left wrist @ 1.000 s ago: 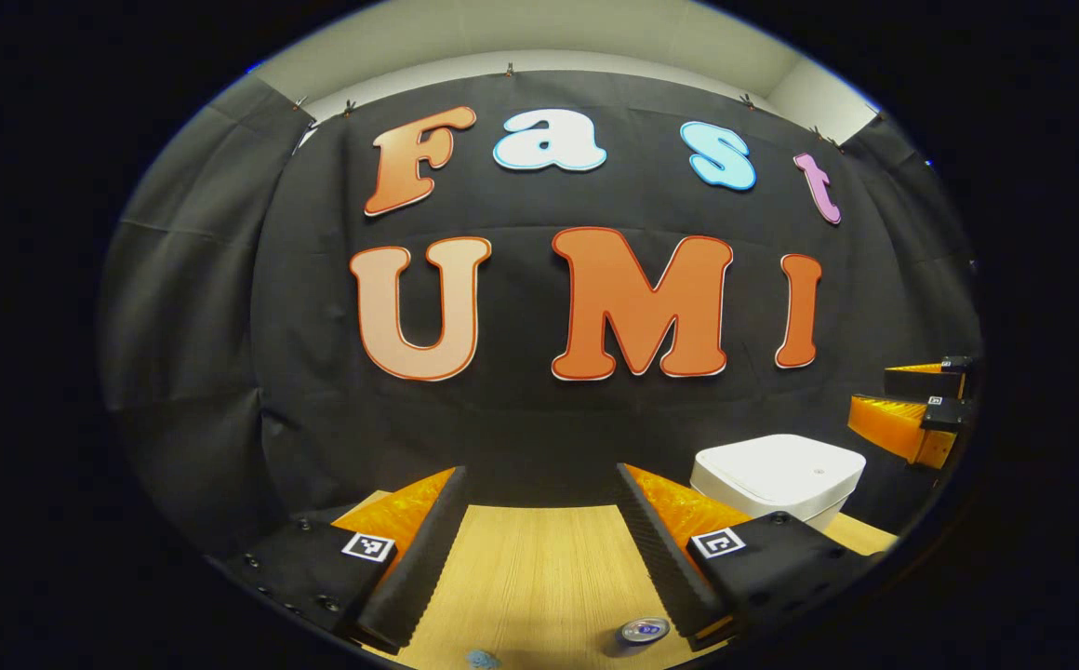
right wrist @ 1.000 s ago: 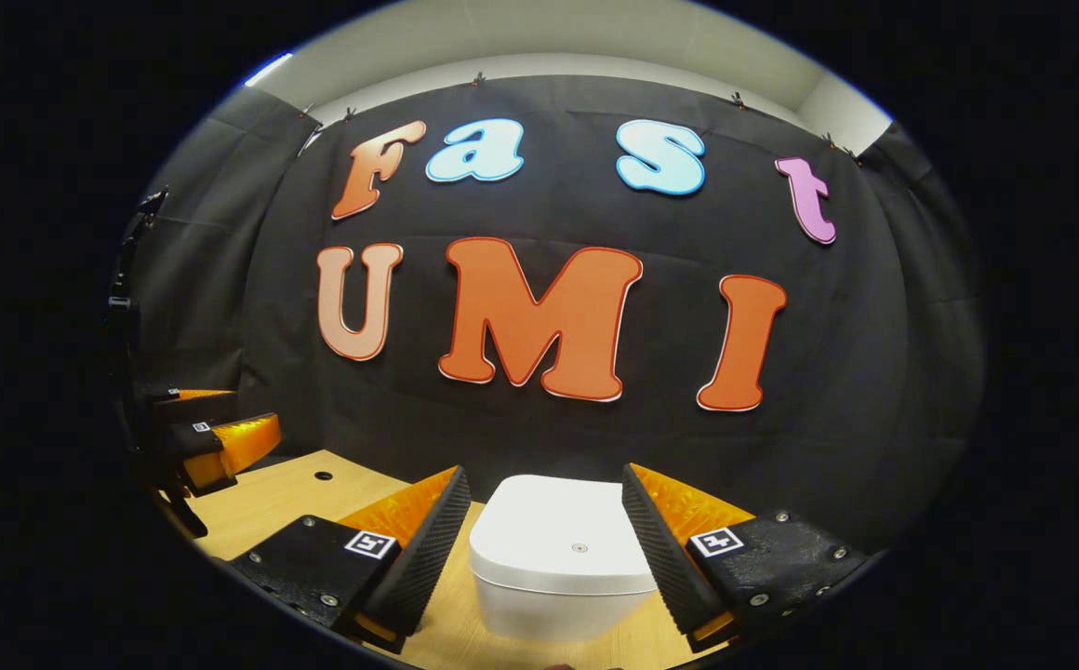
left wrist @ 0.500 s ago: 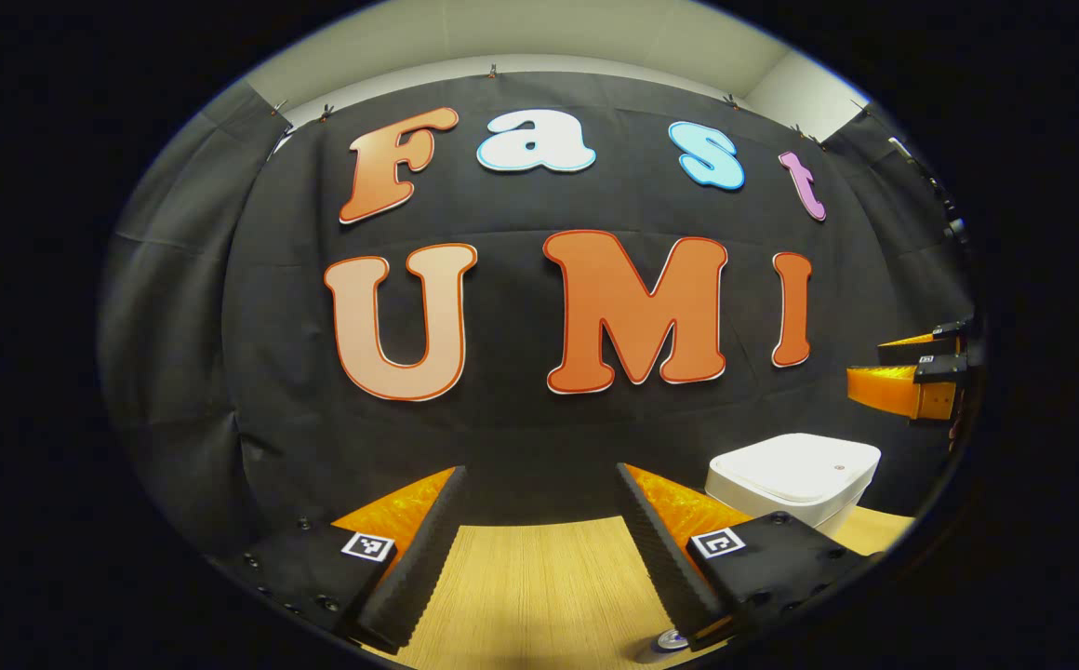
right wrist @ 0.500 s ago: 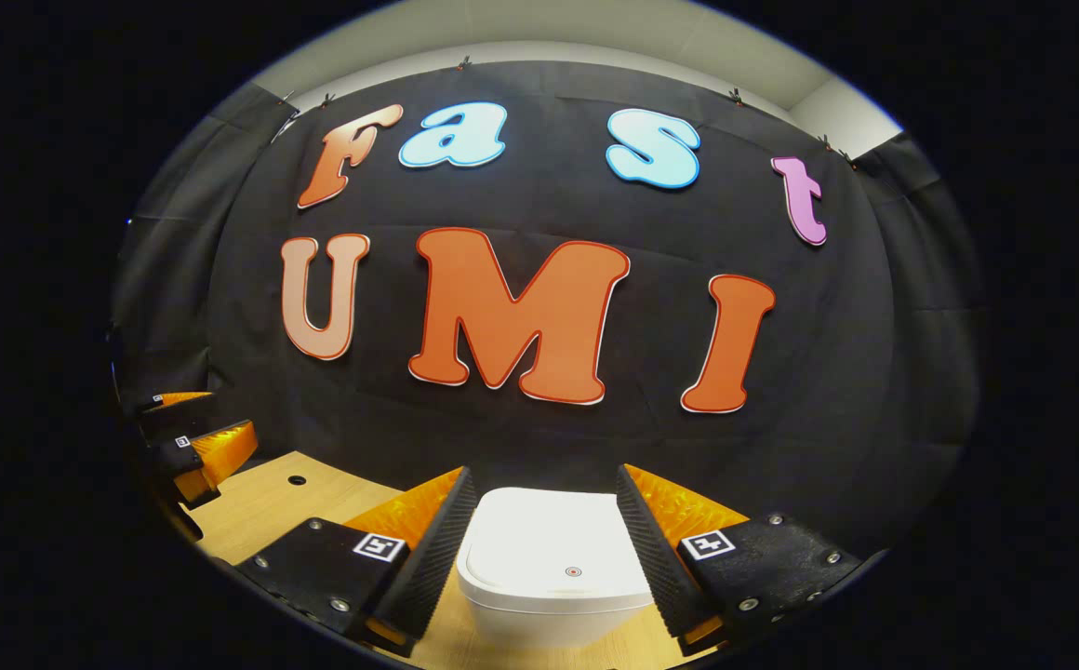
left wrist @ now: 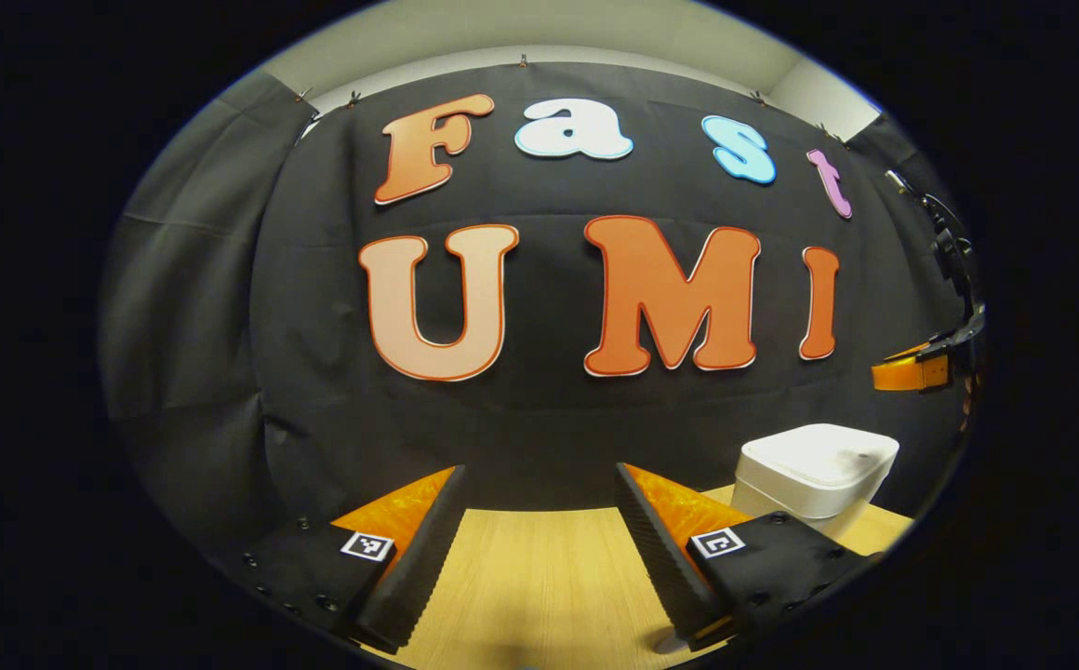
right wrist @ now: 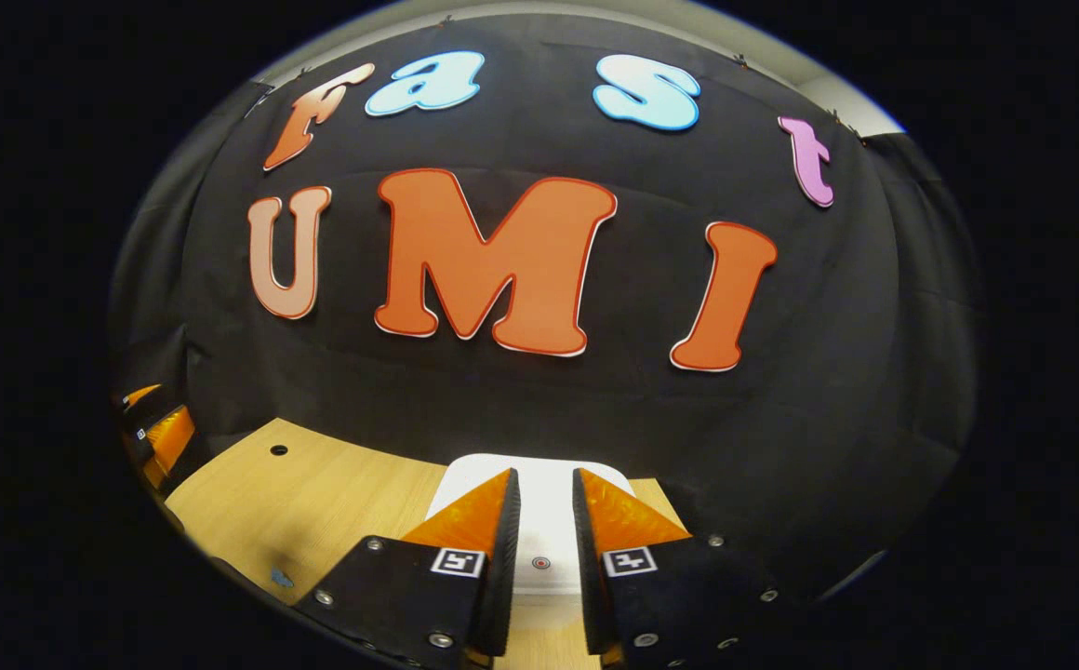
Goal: Press the lid of the desktop garbage bin to open it, pick up the crumpled paper on the desktop and throw it into the bin, then pick up the pop can on the desktop and drop it into the bin, and finally close the garbage bin lid.
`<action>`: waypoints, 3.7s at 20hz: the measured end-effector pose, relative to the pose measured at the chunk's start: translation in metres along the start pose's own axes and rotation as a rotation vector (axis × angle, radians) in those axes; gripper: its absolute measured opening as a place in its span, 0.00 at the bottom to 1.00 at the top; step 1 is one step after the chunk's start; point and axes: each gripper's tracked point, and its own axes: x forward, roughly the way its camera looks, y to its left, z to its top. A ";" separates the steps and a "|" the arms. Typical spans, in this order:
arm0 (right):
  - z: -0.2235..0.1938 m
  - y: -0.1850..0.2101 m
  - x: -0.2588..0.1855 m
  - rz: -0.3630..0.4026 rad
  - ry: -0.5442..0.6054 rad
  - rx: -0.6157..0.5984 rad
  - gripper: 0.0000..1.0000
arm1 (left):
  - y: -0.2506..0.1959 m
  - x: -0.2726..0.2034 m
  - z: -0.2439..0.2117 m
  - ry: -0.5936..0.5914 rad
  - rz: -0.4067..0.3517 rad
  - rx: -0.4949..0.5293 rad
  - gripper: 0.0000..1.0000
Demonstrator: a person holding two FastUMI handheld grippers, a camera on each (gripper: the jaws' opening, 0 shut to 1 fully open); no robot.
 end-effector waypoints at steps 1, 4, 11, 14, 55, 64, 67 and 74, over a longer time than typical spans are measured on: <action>-0.006 -0.003 0.003 -0.001 0.033 0.018 0.28 | 0.005 -0.002 -0.004 0.009 0.013 0.002 1.00; -0.016 -0.005 0.012 0.019 0.096 0.064 0.11 | 0.016 -0.012 -0.013 0.030 0.047 0.014 1.00; -0.062 0.000 0.020 0.069 0.288 -0.018 0.01 | 0.034 -0.030 -0.030 0.076 0.094 0.051 1.00; -0.069 0.006 0.020 0.102 0.321 -0.015 0.01 | 0.036 -0.038 -0.039 0.098 0.106 0.061 1.00; 0.042 -0.033 0.019 0.078 -0.037 0.130 0.01 | 0.024 -0.045 -0.042 0.130 0.053 0.105 1.00; 0.037 -0.024 0.010 0.111 -0.069 0.131 0.01 | 0.014 -0.043 -0.043 0.134 0.025 0.100 1.00; 0.030 -0.017 0.007 0.125 -0.089 0.122 0.01 | 0.012 -0.041 -0.044 0.140 0.018 0.103 1.00; 0.011 0.015 -0.004 0.194 -0.106 0.058 0.34 | 0.009 -0.040 -0.040 0.130 0.006 0.114 1.00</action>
